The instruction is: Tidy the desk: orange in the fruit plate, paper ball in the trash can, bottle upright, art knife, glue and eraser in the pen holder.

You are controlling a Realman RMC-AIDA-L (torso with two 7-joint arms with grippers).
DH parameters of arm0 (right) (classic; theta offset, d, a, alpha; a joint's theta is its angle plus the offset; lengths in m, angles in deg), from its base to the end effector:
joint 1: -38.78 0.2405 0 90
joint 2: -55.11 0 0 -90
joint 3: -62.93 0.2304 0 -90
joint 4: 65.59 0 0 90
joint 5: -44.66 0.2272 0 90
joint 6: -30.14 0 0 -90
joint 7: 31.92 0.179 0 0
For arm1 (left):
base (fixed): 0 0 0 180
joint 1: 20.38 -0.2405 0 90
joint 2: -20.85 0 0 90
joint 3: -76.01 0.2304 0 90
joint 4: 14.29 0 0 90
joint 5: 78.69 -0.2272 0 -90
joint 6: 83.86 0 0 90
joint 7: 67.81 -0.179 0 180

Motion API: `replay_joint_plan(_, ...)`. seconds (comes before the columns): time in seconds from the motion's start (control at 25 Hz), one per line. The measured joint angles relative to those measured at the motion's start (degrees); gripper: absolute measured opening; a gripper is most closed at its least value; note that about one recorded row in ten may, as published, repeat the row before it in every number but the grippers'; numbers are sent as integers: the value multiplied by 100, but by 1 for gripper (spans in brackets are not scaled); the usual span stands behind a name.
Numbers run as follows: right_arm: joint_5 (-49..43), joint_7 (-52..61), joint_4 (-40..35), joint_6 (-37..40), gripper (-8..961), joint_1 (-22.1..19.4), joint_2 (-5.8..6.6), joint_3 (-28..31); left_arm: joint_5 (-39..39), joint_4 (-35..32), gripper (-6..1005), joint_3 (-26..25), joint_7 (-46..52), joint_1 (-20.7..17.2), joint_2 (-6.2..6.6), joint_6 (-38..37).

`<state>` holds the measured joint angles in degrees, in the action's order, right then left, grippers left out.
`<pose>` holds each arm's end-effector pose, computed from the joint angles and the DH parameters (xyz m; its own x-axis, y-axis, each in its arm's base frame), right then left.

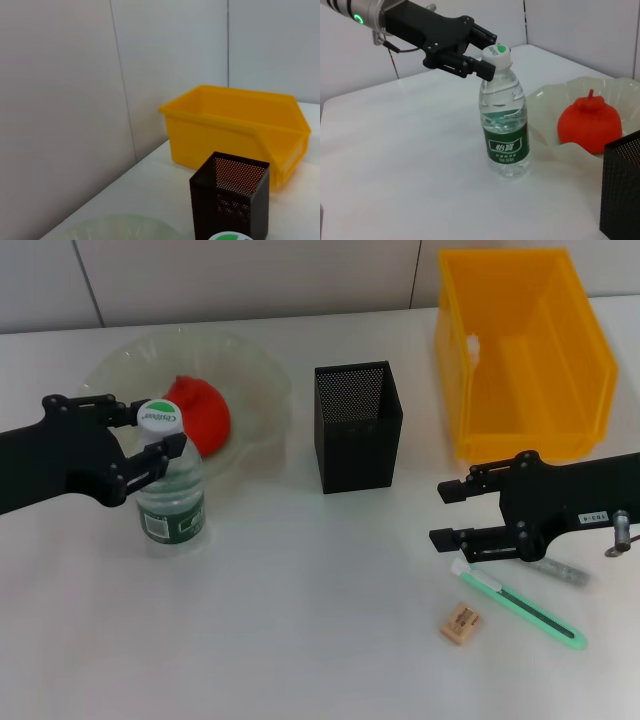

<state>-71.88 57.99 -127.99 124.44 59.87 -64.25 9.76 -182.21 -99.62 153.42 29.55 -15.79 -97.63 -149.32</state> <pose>0.2304 0.3223 0.0126 0.9110 -0.2901 -0.2933 -0.3474 -0.9229 -0.1662 -0.1880 0.3409 0.0220 0.9263 0.1566 0.3426 0.3191 -0.8096 -0.4926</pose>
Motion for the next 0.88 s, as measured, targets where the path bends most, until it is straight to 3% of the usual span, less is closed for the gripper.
replay_joint_plan(0.68, 0, 0, 0, 0, 618, 8, 0, -18, 109, 62, 549, -75, -7, -11, -3, -49)
replay_joint_plan(0.8, 0, 0, 0, 0, 618, 8, 0, -17, 275, 44, 770, -102, -78, -29, 5, -68)
replay_joint_plan(0.88, 0, 0, 0, 0, 618, 8, 0, -18, 325, 44, 776, -130, -112, -34, 6, -67)
